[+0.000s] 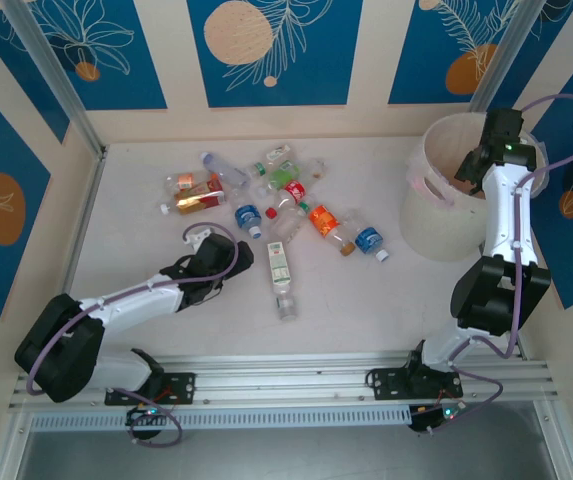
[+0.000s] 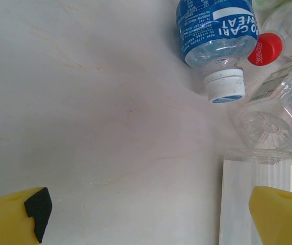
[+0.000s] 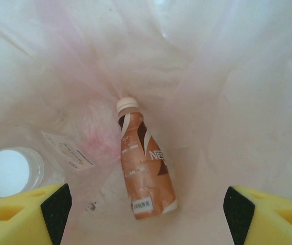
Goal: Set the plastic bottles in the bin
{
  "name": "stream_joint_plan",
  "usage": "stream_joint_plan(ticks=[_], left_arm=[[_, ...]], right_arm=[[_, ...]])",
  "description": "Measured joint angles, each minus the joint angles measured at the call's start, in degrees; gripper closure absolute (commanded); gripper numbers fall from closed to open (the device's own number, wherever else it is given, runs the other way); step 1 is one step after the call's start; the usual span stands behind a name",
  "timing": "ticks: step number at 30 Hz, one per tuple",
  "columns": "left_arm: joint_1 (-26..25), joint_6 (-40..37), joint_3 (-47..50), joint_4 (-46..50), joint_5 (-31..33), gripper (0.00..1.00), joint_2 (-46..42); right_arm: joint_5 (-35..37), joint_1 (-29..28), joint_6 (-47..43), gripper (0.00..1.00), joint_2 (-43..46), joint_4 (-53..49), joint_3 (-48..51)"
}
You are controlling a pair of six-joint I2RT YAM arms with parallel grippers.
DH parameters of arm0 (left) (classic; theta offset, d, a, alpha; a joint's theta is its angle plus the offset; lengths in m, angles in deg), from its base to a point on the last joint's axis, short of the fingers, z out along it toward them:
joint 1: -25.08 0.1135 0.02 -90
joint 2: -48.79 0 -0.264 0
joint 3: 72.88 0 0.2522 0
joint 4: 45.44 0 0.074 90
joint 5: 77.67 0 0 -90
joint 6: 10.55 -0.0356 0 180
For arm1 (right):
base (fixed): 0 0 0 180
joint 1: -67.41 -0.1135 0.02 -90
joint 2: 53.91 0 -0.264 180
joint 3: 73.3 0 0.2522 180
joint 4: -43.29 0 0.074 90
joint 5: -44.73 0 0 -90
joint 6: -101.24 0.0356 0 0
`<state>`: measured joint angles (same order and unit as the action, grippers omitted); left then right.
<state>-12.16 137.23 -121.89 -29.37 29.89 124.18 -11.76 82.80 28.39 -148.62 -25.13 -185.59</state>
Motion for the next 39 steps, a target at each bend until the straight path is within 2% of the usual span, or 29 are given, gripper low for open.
stream_joint_plan(ticks=[5,14,19,26,34,39], left_arm=[[0.00,0.37,0.46,-0.02,0.02,0.00,0.00],[0.07,0.42,0.59,-0.04,0.04,0.00,0.00],[0.33,0.44,1.16,-0.15,0.04,0.00,0.00],[0.68,0.59,1.66,-0.20,0.24,0.00,-0.04],[1.14,0.85,1.79,-0.20,0.48,0.00,-0.07],[1.42,0.83,1.79,-0.20,0.42,0.00,-0.04]], right_arm=[[-2.08,-1.90,-0.11,0.13,0.04,0.39,0.00],[-7.63,-6.97,-0.68,0.12,4.09,3.69,0.00],[-17.33,-8.22,-0.81,0.12,6.78,5.79,0.00],[-27.04,-10.21,-0.68,0.11,8.52,7.91,0.09],[-35.12,-19.19,-1.51,0.10,15.91,11.39,8.07],[-35.17,-24.74,-3.69,0.12,13.94,11.28,11.56]])
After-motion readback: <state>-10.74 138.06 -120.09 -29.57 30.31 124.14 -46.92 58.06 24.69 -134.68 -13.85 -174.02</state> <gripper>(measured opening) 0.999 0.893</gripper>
